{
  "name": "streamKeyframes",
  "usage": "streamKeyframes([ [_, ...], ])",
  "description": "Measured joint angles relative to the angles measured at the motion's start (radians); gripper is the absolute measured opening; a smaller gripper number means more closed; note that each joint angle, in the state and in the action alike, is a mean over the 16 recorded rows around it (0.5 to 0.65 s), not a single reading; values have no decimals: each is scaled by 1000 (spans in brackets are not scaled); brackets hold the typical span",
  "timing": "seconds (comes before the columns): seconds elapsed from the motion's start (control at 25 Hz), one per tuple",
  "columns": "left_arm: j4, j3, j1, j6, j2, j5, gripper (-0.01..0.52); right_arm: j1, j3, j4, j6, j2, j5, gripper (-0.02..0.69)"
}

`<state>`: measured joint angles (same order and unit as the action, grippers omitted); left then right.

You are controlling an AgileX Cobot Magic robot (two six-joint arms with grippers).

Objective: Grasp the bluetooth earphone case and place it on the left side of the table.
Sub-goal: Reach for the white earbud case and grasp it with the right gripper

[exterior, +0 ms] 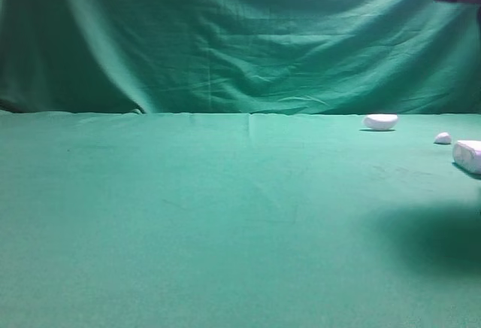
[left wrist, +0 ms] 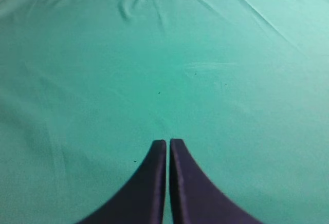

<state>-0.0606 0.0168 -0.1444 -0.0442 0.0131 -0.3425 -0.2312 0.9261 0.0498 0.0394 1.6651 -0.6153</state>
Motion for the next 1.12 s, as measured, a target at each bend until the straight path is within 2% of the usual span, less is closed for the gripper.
streamKeyframes([
  [0.08,0,0,0,0,0,0,0,0,0,3,0,21,19,558],
  [0.16,0,0,0,0,0,0,0,0,0,8,0,39,33,554],
  [0.4,0,0,0,0,0,0,0,0,9,31,0,73,42,450],
  [0.6,0,0,0,0,0,0,0,-11,68,43,-5,83,-14,379],
  [0.8,0,0,0,0,0,0,0,-71,206,35,-35,90,-98,321],
  [1.12,0,0,0,0,0,0,0,-283,583,-6,-104,199,-234,317],
])
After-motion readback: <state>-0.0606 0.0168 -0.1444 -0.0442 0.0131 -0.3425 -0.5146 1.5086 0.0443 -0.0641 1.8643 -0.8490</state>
